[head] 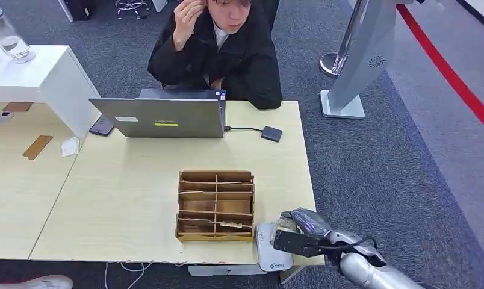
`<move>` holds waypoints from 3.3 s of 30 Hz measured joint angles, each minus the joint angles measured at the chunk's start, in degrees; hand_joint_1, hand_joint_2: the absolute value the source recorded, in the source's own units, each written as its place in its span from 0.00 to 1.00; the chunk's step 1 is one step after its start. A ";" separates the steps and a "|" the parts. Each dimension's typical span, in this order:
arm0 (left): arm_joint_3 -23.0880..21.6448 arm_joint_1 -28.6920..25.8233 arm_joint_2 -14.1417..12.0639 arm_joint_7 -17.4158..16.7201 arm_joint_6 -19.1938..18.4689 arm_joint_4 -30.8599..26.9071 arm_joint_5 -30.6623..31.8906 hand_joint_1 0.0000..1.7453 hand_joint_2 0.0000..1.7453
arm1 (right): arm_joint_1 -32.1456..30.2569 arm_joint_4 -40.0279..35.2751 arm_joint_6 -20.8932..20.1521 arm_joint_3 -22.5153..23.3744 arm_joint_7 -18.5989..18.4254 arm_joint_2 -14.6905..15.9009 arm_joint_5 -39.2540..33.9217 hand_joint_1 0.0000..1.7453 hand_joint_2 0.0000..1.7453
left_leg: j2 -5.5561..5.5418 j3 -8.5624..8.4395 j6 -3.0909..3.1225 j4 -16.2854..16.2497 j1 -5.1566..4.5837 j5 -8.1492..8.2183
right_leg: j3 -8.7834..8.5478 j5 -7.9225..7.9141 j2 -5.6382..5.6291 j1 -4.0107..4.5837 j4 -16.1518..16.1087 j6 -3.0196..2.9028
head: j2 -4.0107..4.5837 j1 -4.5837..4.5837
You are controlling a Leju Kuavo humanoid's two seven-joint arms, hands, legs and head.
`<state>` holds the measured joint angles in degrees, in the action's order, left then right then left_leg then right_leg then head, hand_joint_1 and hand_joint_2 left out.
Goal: Pass the card to the sensor for recognition and then transmit it.
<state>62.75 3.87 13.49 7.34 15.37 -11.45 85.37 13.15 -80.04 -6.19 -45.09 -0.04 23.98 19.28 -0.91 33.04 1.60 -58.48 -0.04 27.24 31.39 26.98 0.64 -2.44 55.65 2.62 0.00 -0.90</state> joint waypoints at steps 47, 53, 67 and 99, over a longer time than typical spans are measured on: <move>-0.35 0.06 0.92 0.13 0.28 0.00 -0.09 0.00 0.00 | -2.71 -7.19 20.90 14.51 -0.94 -15.69 27.98 1.00 1.00 | 0.02 0.04 0.00 0.00 0.02 -0.01 | 0.03 0.00 -0.02 0.01 0.02 0.00 | 0.00 0.00; -0.35 0.05 0.92 0.13 0.28 0.00 0.00 0.00 0.00 | -2.54 -7.24 21.62 14.60 -0.35 -15.98 28.59 1.00 1.00 | 0.03 0.04 -0.01 0.00 0.02 -0.01 | 0.03 0.00 -0.02 0.01 0.02 0.00 | 0.00 0.00; -1.90 0.18 1.01 -0.22 -0.15 0.00 2.01 0.00 0.00 | 4.33 -8.22 28.70 13.31 0.57 -19.83 38.54 1.00 1.00 | 0.03 0.06 -0.01 0.00 0.03 -0.01 | 0.03 0.00 -0.03 0.01 0.04 -0.01 | 0.00 0.00; -4.70 0.53 1.07 -0.79 -1.14 0.00 3.58 0.00 0.00 | 14.89 1.03 28.09 8.15 -0.98 -27.21 37.22 0.00 0.00 | 0.03 0.08 -0.02 0.00 0.03 -0.02 | 0.08 0.00 -0.03 0.01 0.04 -0.01 | 0.00 0.00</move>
<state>58.05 4.40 14.56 6.56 14.23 -11.45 88.96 28.03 -79.01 21.90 -36.94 -1.03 -3.23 56.50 -0.89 33.12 1.59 -58.48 0.00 27.22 31.47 26.98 0.62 -2.43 55.69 2.61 0.00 -0.90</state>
